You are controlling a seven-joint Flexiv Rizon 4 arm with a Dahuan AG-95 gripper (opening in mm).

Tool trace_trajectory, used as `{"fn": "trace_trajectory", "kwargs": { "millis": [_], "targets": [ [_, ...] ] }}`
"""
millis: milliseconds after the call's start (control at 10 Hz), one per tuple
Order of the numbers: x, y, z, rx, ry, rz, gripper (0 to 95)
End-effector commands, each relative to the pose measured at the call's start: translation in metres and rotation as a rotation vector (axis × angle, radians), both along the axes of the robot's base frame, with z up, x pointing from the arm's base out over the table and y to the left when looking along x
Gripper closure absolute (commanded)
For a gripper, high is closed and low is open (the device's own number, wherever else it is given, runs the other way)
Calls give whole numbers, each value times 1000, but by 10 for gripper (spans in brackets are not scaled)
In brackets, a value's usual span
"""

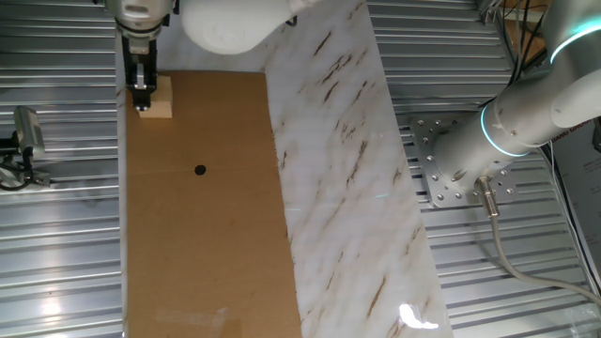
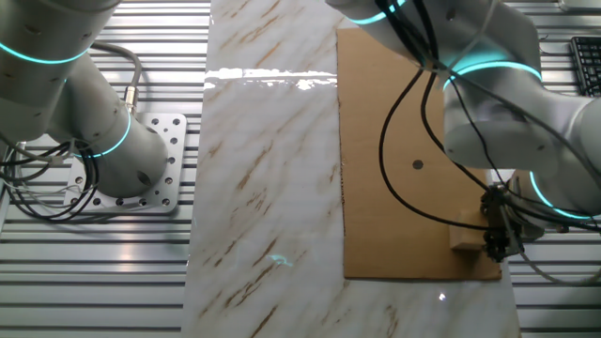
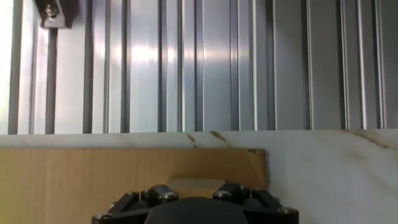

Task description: Hold a small block with the gripper and sweep it from left to right on the table

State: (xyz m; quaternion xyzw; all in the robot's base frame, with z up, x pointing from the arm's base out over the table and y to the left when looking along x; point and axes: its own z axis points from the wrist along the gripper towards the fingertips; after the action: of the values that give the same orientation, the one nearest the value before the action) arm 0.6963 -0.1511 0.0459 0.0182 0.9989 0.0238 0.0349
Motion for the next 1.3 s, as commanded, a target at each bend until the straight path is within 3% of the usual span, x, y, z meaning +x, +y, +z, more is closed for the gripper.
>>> {"fn": "trace_trajectory", "kwargs": {
  "millis": [100,200,300,400,500,900,1300],
  "targets": [
    [-1,7,-5,-72,-7,17,950],
    [0,10,-5,-76,-9,12,950],
    [1,12,-5,-59,-15,3,950],
    [1,13,-5,-19,-16,-17,950],
    [1,15,-5,-17,-16,-21,950],
    [2,20,-5,-18,-11,-28,950],
    [3,27,-6,-62,-16,-37,950]
  ]
}}
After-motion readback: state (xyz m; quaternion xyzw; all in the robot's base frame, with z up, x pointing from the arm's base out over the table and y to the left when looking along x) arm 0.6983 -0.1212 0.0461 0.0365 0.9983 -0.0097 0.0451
